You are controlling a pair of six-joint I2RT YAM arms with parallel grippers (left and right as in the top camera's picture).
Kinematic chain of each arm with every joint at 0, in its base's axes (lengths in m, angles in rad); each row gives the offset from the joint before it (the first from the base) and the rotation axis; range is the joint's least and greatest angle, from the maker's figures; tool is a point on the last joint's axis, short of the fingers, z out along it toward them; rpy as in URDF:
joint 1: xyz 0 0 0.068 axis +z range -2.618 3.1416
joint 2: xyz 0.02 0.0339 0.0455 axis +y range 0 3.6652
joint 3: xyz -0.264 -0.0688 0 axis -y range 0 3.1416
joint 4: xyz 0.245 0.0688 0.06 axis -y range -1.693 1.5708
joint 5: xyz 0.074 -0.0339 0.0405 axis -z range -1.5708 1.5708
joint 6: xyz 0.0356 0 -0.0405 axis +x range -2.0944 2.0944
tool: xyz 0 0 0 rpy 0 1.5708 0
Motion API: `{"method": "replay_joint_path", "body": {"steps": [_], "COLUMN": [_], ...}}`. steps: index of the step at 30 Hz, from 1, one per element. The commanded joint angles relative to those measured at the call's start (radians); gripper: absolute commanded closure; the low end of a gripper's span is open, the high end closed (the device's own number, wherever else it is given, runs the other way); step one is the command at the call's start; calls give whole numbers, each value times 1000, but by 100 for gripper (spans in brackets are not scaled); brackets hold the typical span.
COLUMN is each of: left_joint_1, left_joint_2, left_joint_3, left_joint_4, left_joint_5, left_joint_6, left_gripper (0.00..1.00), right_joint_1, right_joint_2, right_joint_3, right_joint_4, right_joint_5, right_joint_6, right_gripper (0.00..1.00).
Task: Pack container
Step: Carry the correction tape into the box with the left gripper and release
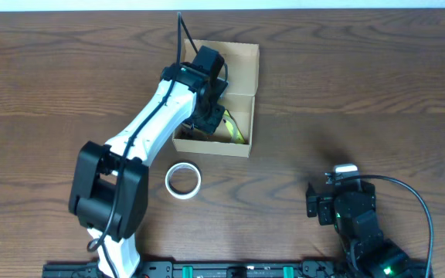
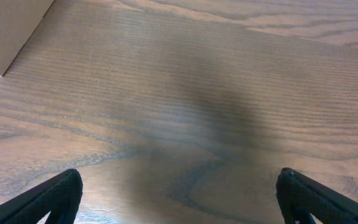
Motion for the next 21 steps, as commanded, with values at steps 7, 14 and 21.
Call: {"method": "replay_joint_path", "body": {"steps": [7, 14, 21], "left_joint_1": [-2, -2, -2], "left_joint_2": [64, 64, 19], "left_joint_3": [23, 23, 29], "left_joint_4": [22, 22, 22], "left_joint_5": [3, 3, 2], "left_joint_6": [5, 5, 3], "left_gripper": [52, 39, 37], "right_joint_1": [-14, -14, -14], "right_joint_2": [-4, -4, -4], "right_joint_3": [-5, -5, -5], "right_joint_4": [0, 0, 0], "right_joint_5": [12, 12, 12], "right_joint_6": [-11, -11, -11], "right_gripper": [1, 1, 1]}}
